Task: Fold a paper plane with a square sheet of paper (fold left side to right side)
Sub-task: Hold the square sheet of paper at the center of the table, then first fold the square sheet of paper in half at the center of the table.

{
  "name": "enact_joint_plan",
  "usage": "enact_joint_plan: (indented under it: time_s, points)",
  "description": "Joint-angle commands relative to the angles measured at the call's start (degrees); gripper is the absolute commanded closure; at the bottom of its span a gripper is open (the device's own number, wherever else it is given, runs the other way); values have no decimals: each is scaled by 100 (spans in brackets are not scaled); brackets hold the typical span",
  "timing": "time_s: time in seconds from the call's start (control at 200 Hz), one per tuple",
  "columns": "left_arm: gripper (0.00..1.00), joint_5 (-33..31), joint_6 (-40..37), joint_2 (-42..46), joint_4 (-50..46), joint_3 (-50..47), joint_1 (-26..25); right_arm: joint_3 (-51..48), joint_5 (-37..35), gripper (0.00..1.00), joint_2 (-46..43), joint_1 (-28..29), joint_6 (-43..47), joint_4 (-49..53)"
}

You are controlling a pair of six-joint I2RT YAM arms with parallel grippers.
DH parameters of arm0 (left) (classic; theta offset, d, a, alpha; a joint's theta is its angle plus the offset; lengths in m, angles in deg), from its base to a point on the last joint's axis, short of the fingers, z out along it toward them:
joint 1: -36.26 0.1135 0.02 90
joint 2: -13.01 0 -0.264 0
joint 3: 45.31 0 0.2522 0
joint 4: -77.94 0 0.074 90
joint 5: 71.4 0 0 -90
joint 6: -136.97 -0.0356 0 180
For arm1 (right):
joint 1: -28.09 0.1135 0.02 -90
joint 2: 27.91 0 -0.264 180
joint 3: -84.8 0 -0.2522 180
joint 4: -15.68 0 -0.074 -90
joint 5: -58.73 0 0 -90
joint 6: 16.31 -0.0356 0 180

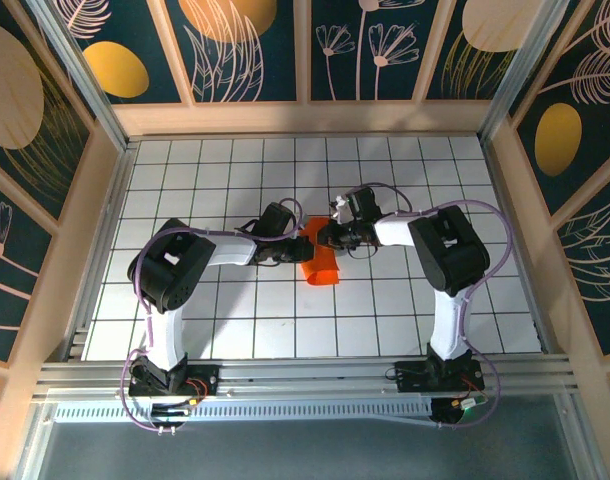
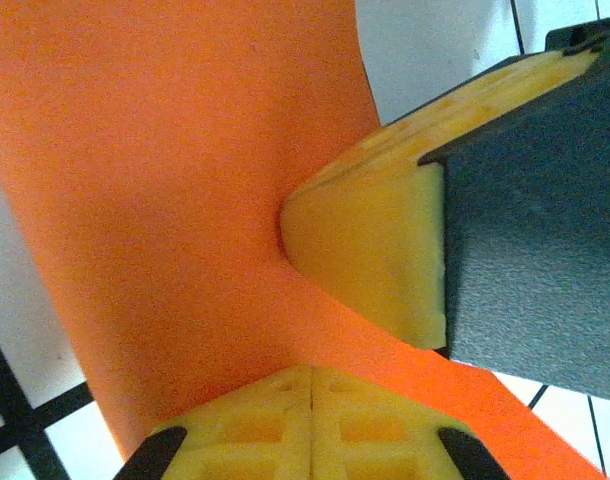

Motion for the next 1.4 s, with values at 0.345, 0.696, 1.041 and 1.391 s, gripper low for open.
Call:
enact_joint_plan:
  time_s: [0.345,0.696,1.041,1.391]
  points:
    - [93,-45,125,352,-58,-835,-177,-69,-540,100,229,-133,78,462]
    - [93,-63,685,872,427,-1840,-411,-91,-587,100,262,-139,83,506]
    - [93,-233,1096,1738,373,-1675,-161,-288,-586,100,144,-176,-94,316]
    - [93,254,845,1324,543,-893,-39,-425,-499,100,67,-165,-158,155]
